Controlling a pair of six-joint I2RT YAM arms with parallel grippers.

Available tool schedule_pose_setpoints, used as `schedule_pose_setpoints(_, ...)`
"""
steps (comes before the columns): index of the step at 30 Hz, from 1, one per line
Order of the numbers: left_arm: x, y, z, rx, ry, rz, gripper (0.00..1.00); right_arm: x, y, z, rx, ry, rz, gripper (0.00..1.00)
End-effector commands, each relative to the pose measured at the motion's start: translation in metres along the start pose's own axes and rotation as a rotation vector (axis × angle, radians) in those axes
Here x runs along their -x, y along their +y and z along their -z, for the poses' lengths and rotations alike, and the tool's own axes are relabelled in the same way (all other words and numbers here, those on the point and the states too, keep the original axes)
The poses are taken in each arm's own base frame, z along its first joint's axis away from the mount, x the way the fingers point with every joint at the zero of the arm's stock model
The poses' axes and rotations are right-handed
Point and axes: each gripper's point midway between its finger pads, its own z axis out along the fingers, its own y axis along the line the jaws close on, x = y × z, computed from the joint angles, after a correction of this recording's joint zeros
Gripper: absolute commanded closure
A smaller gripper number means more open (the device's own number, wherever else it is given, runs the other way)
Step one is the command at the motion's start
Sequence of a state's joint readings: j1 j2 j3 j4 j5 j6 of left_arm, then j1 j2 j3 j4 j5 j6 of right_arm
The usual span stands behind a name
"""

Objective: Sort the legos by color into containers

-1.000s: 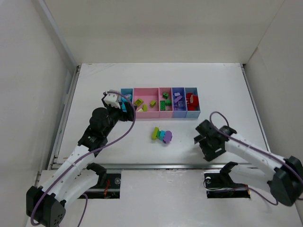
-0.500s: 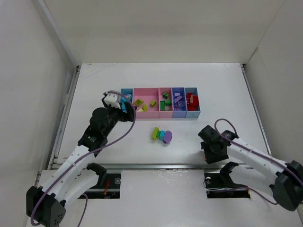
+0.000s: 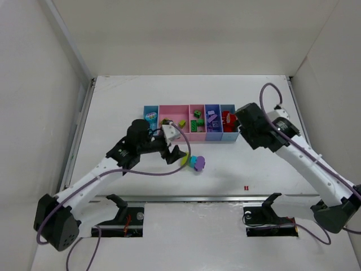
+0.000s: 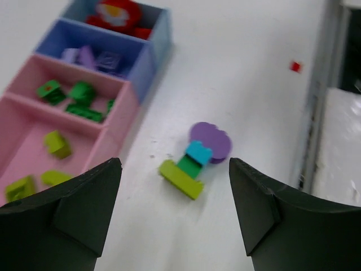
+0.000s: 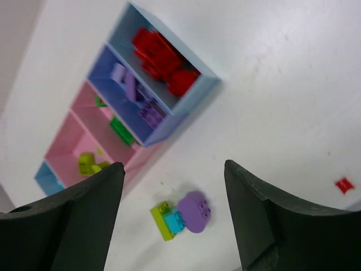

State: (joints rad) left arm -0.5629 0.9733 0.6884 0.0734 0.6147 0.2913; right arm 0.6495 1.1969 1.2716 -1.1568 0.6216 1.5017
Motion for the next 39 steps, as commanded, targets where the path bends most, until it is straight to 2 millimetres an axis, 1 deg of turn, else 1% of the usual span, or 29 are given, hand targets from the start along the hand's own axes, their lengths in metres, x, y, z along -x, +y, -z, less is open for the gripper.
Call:
schedule_pose_setpoints(1,0.017,-0.057,-0.015,-0.31,-0.014,-0.16,0.27,0.06,0.012,0.034,0.066,-0.189,0.214,0.23)
schedule_pose_setpoints(2,0.016,-0.075,-0.027,-0.395,0.016,-0.192,0.27,0.067,0.017,0.039,0.085,-0.208,0.269,0.2)
schedule_pose_setpoints(4,0.015,-0.087,-0.042,-0.454,0.054,-0.188,0.27,0.077,0.03,0.047,0.116,-0.228,0.299,0.19)
schedule_pose_setpoints(5,-0.004,-0.092,-0.058,-0.497,0.136,-0.14,0.27,0.084,0.04,0.054,0.145,-0.24,0.306,0.19)
schedule_pose_setpoints(6,0.016,-0.103,-0.07,-0.532,0.122,-0.178,0.27,0.089,0.044,0.055,0.148,-0.255,0.351,0.18)
schedule_pose_setpoints(7,0.016,-0.111,-0.079,-0.567,0.139,-0.194,0.28,0.09,0.051,0.059,0.177,-0.25,0.359,0.18)
schedule_pose_setpoints(8,0.015,-0.118,-0.089,-0.592,0.156,-0.22,0.3,0.101,0.062,0.064,0.213,-0.272,0.33,0.18)
schedule_pose_setpoints(9,0.001,-0.124,-0.106,-0.618,0.201,-0.232,0.3,0.104,0.065,0.064,0.224,-0.28,0.359,0.18)
schedule_pose_setpoints(10,0.009,-0.145,-0.115,-0.659,0.186,-0.285,0.32,0.109,0.068,0.068,0.247,-0.29,0.35,0.18)
schedule_pose_setpoints(11,0.006,-0.155,-0.123,-0.673,0.19,-0.315,0.32,0.114,0.075,0.068,0.272,-0.301,0.332,0.18)
schedule_pose_setpoints(12,-0.008,-0.164,-0.137,-0.69,0.219,-0.321,0.33,0.12,0.076,0.072,0.282,-0.317,0.327,0.18)
schedule_pose_setpoints(13,-0.006,-0.183,-0.144,-0.72,0.212,-0.347,0.33,0.121,0.077,0.072,0.285,-0.326,0.352,0.18)
schedule_pose_setpoints(15,-0.011,-0.2,-0.156,-0.743,0.232,-0.297,0.37,0.124,0.076,0.076,0.301,-0.321,0.371,0.18)
schedule_pose_setpoints(16,-0.022,-0.208,-0.168,-0.761,0.248,-0.271,0.4,0.127,0.074,0.079,0.303,-0.33,0.397,0.18)
schedule_pose_setpoints(17,-0.017,-0.217,-0.176,-0.772,0.235,-0.271,0.41,0.125,0.075,0.079,0.311,-0.321,0.413,0.18)
schedule_pose_setpoints(18,-0.02,-0.222,-0.182,-0.781,0.236,-0.274,0.43,0.126,0.071,0.082,0.314,-0.325,0.418,0.18)
schedule_pose_setpoints(19,-0.029,-0.226,-0.195,-0.762,0.256,-0.29,0.43,0.125,0.067,0.084,0.327,-0.324,0.422,0.18)
schedule_pose_setpoints(22,-0.041,-0.228,-0.217,-0.706,0.281,-0.304,0.43,0.123,0.058,0.085,0.34,-0.323,0.452,0.18)
schedule_pose_setpoints(23,-0.046,-0.229,-0.22,-0.703,0.291,-0.283,0.43,0.125,0.06,0.085,0.346,-0.327,0.45,0.18)
schedule_pose_setpoints(25,-0.04,-0.227,-0.233,-0.666,0.28,-0.253,0.44,0.121,0.06,0.086,0.365,-0.315,0.468,0.18)
schedule_pose_setpoints(26,-0.047,-0.227,-0.239,-0.656,0.301,-0.238,0.44,0.12,0.06,0.083,0.363,-0.316,0.478,0.18)
schedule_pose_setpoints(27,-0.042,-0.232,-0.243,-0.661,0.289,-0.236,0.44,0.117,0.058,0.083,0.37,-0.307,0.501,0.18)
schedule_pose_setpoints(29,-0.048,-0.238,-0.247,-0.663,0.313,-0.231,0.44,0.114,0.059,0.081,0.378,-0.299,0.513,0.18)
schedule_pose_setpoints(30,-0.059,-0.238,-0.25,-0.666,0.338,-0.225,0.44,0.114,0.059,0.081,0.377,-0.301,0.525,0.18)
schedule_pose_setpoints(31,-0.055,-0.237,-0.256,-0.65,0.335,-0.213,0.44,0.112,0.057,0.077,0.369,-0.297,0.532,0.18)
schedule_pose_setpoints(33,-0.059,-0.239,-0.261,-0.645,0.349,-0.187,0.45,0.111,0.057,0.079,0.382,-0.298,0.539,0.18)
schedule_pose_setpoints(34,-0.055,-0.239,-0.261,-0.645,0.345,-0.188,0.47,0.111,0.059,0.08,0.394,-0.297,0.544,0.18)
schedule_pose_setpoints(35,-0.062,-0.239,-0.261,-0.647,0.362,-0.184,0.47,0.108,0.057,0.076,0.385,-0.292,0.551,0.18)
schedule_pose_setpoints(39,-0.072,-0.235,-0.258,-0.654,0.386,-0.231,0.47,0.111,0.053,0.077,0.393,-0.315,0.543,0.16)
